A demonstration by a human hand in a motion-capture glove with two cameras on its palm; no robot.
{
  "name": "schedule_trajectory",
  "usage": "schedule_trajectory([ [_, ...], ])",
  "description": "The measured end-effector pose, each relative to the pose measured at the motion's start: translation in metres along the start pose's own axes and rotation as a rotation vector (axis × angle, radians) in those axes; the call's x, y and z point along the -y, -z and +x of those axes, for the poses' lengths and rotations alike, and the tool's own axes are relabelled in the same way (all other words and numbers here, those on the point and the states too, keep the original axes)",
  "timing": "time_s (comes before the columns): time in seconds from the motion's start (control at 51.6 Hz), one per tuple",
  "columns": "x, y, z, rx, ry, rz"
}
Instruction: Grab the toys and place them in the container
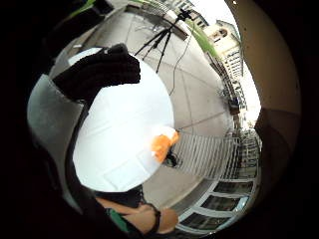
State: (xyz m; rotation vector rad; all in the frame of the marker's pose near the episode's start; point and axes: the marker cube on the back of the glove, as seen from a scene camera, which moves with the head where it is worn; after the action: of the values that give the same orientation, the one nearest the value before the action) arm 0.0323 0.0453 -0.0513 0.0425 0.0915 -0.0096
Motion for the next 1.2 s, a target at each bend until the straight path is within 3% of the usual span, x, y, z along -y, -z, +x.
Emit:
schedule_trajectory([
  [0.078, 0.001, -0.009, 0.037, -0.019, 0.061, 0.086],
  [0.233, -0.018, -0.025, 0.092, -0.05, 0.016, 0.039],
  [0.33, -0.04, -0.036, 0.121, -0.041, -0.061, -0.09],
  [0.543, -0.041, -0.09, 0.179, -0.027, -0.041, -0.006],
  [0.717, -0.055, -0.131, 0.204, -0.013, -0.113, -0.08],
  [0.892, -0.052, -0.175, 0.232, 0.009, -0.012, -0.027],
  [1.028, -0.072, -0.201, 0.238, 0.017, -0.076, -0.198],
  [1.124, -0.073, -0.229, 0.243, 0.022, -0.026, -0.159],
  [1.202, -0.084, -0.248, 0.243, 0.05, -0.056, -0.223],
])
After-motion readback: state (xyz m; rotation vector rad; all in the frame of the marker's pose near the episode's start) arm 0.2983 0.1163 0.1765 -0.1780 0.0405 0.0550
